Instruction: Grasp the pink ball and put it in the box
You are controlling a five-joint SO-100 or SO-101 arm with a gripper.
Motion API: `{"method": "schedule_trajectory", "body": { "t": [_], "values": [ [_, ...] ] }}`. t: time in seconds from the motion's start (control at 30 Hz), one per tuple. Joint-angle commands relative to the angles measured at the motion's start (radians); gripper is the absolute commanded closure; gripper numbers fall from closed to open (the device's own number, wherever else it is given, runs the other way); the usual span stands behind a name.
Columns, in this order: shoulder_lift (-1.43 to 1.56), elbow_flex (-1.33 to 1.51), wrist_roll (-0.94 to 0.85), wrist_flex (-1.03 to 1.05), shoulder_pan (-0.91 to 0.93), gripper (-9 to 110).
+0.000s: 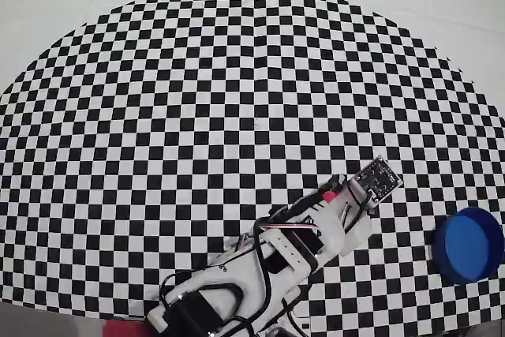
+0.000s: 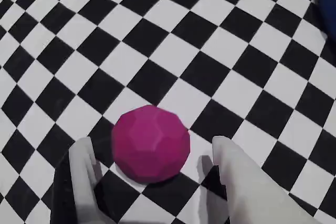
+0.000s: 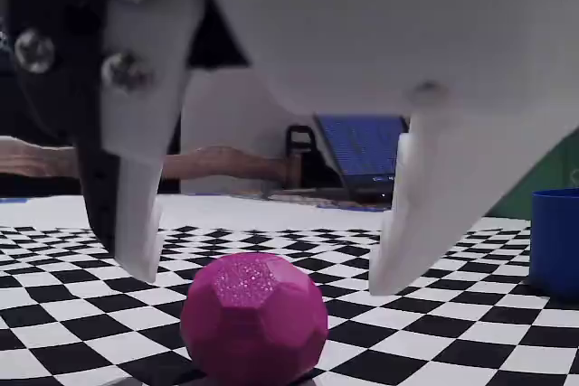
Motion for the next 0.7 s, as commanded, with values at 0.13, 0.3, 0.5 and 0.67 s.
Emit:
{"method": "schedule_trajectory", "body": {
  "t": [0.13,0.3,0.5,0.67],
  "values": [
    [-0.023,0.005,-0.008,-0.006,-0.006,76],
    [-0.029,0.005,-0.008,-0.008,-0.006,76],
    [-0.038,0.005,-0.008,-0.015,-0.006,76],
    [-0.052,0.005,-0.008,-0.044,-0.005,76]
  ]
}}
